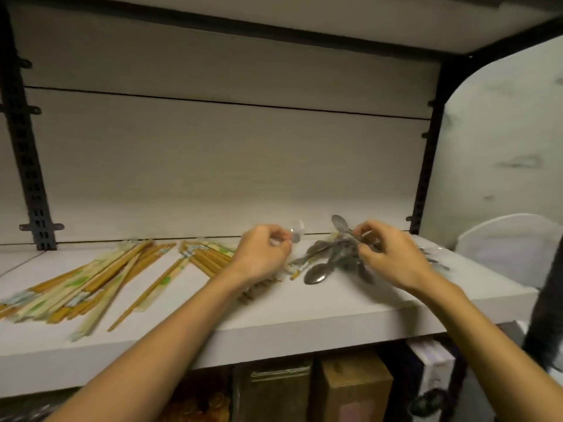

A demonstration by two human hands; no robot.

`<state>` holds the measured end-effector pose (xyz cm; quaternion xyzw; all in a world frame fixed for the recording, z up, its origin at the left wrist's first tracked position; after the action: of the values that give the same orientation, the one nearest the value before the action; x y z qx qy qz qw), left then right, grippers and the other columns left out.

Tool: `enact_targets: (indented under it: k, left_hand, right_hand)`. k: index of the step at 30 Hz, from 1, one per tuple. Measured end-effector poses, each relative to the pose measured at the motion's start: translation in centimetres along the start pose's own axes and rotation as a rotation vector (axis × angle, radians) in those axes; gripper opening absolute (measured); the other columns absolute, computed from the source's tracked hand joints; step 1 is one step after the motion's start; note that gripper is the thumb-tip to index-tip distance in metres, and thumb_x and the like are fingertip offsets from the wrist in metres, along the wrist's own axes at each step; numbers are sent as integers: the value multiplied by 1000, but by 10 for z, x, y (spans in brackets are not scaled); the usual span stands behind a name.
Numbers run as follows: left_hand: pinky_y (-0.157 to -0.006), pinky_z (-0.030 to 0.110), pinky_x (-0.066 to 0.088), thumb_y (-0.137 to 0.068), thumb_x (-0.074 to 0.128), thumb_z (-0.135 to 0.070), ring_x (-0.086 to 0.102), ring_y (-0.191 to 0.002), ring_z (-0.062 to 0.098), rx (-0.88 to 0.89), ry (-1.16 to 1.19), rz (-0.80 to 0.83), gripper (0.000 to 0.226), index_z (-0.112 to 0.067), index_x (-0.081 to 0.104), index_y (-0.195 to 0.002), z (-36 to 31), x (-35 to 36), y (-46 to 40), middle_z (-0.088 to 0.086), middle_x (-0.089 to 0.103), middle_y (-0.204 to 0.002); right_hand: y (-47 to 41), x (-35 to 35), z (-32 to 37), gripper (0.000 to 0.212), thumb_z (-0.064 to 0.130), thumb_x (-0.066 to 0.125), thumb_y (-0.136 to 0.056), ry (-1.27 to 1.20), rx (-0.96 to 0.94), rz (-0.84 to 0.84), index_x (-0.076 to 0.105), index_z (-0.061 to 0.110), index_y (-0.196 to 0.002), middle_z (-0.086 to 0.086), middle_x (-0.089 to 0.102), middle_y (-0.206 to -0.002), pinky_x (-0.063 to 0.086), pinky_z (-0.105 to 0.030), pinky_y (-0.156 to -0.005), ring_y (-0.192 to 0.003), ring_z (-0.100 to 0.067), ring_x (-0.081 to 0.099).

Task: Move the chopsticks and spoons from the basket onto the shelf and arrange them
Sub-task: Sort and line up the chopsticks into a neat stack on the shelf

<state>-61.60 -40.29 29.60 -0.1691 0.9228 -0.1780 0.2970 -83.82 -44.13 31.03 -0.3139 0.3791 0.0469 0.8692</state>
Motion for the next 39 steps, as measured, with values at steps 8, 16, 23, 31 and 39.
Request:
enact_targets:
  k: [8, 16, 23, 31, 39]
  left_hand:
    - [-79, 19, 39, -89, 59, -19, 60, -98, 19, 118, -232, 64, 20, -15, 70, -105, -48, 101, -41, 1, 67, -107]
    - [-98, 34, 45, -88, 57, -50, 56, -114, 13, 97, -353, 107, 35, -30, 62, -116, -42, 101, -54, -10, 65, -120]
    - [-99, 37, 41, -91, 45, -57, 59, -112, 18, 121, -768, -9, 47, -31, 54, -129, -16, 26, -19, -7, 58, -133]
    - [-94, 34, 42, -91, 44, -57, 53, -121, 25, -80, -963, -20, 46, -32, 54, -128, 43, -86, 44, -3, 57, -135]
    - [-93, 35, 41, -91, 42, -59, 52, -120, 23, -26, -945, 92, 43, -35, 54, -125, 85, -143, 60, -4, 54, -138]
  right_hand:
    - [-35, -37, -93, 28, 16, 55, -87, 265, -64, 18, 59, 23, -113, -3, 69, -105, 50, -39, -82, -94, -26, 62]
    - [-49, -30, -100, 43, 39, 56, -84, 308, -151, 99, 51, 31, -126, -2, 63, -114, 46, -34, -82, -105, -25, 56]
    - [-57, 2, -36, 57, 58, 45, -87, 375, -312, 71, 44, 30, -137, -3, 56, -129, 38, -38, -95, -120, -27, 47]
    - [-43, 61, 43, 52, 55, 46, -90, 366, -450, 110, 45, 30, -135, -3, 59, -124, 39, -35, -89, -115, -25, 51]
    - [-22, 99, 57, 28, 41, 45, -92, 680, -225, 190, 63, 26, -107, -7, 68, -107, 41, -36, -76, -100, -32, 59]
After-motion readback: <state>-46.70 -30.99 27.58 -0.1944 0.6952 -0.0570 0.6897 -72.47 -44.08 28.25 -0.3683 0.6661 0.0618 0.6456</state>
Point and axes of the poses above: each hand's wrist, its own y-axis away from the middle knuckle, its own x-axis out of the palm, z = x × y, the point moved 4 cm from there along -y, towards the middle knuckle
